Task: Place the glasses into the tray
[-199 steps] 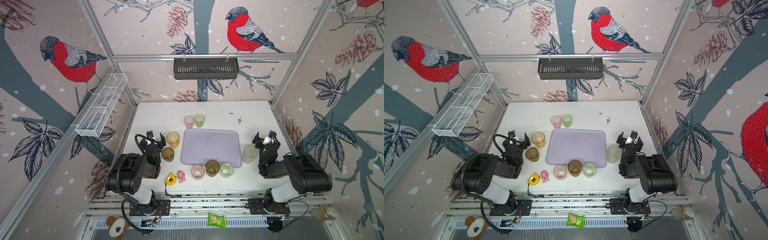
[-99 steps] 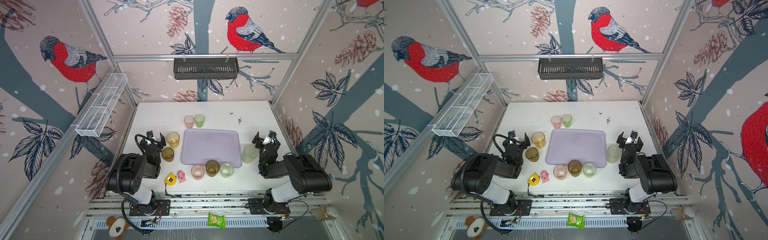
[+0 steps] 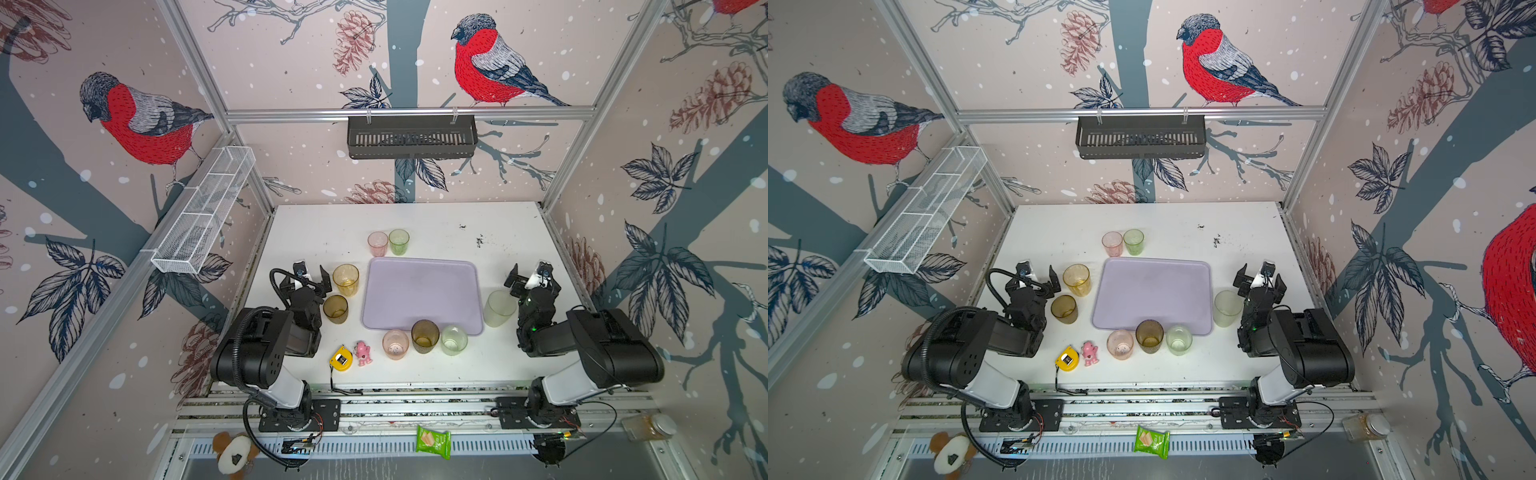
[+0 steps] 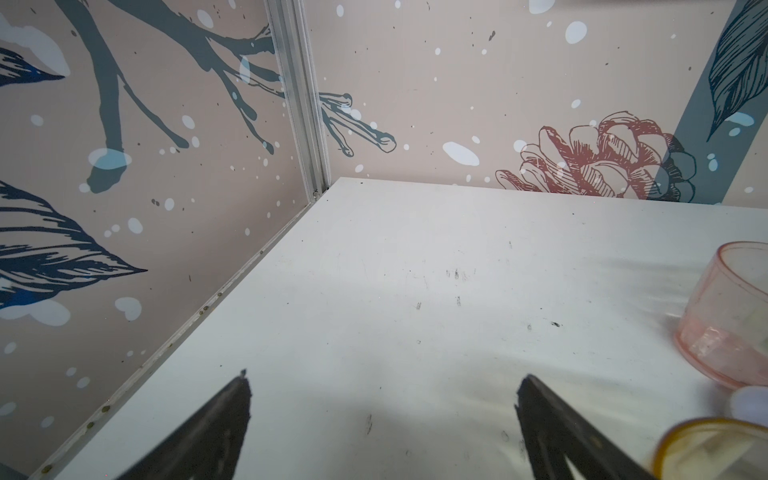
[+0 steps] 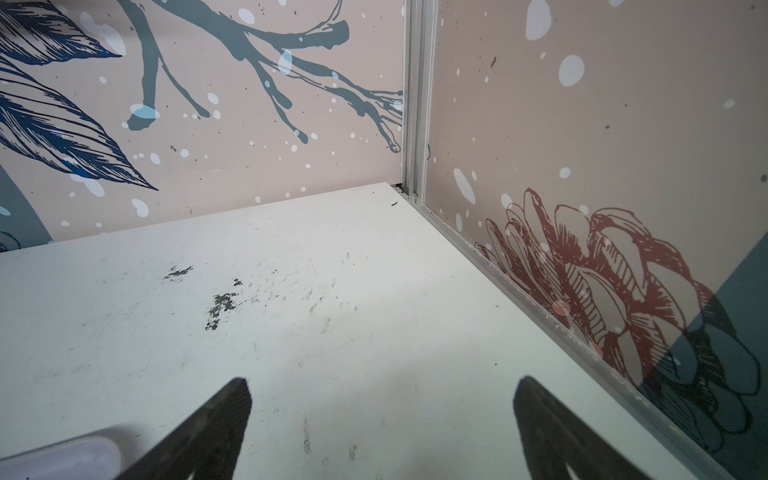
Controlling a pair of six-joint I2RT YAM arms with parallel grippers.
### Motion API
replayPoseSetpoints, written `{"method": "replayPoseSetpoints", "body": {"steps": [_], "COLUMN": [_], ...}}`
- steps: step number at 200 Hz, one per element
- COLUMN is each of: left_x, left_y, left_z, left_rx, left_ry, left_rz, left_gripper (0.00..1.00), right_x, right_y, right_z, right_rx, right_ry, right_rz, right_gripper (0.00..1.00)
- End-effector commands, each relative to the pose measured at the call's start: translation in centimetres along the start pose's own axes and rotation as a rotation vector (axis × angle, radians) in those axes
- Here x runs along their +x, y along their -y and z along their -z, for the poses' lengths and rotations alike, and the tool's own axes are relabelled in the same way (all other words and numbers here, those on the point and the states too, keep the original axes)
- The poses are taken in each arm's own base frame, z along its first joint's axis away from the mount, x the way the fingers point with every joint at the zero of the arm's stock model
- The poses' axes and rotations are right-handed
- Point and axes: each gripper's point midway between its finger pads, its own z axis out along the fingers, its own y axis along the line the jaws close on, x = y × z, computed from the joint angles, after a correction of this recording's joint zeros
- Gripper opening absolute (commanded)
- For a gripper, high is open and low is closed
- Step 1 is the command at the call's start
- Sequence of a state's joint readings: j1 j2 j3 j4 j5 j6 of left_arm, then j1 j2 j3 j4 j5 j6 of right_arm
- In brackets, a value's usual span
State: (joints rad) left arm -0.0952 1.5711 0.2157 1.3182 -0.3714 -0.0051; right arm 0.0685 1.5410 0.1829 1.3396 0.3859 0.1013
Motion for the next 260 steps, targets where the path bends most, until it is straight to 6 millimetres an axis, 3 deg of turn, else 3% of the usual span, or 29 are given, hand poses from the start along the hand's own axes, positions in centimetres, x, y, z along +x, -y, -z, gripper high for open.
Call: {"method": "replayPoseSetpoints", "body": {"steps": [1,78,163,216,260], "left_x": [-1.1,-1.8,-3.1,-3.5,-5.1], "left_y": [-0.1,-1.0,-1.5,-2.1,-1.0], "left_z": [0.0,0.3,0.3,-0.2,0.8], "left_rx": [-0.004,-0.052,-0.085,-0.141,-0.071], "left_ry": [0.043,0.058,0.01,-0.223,-0.334], "left_rz": [0.021,0.045,0.038,-0.012,-0.003], "left_gripper": [0.99,0.99,0.99,0.99,0.99], "right_x": [-0.7,-1.2,-4.1,-9.5,-13.9], "right_y": [0.1,-0.2,-1.3,-1.8,-0.6], "right_z": [0.0,0.2,1.6,3.6,4.8], "right_rx": [0.006,0.016,-0.037,-0.067,-0.009], "right_ry": [0.026,0.033,0.045,0.096,0.032], "right_rz": [-0.01,0.006,0.032,-0.017,-0.001], "right_gripper": [1.0,1.0,1.0,1.0,1.0]}}
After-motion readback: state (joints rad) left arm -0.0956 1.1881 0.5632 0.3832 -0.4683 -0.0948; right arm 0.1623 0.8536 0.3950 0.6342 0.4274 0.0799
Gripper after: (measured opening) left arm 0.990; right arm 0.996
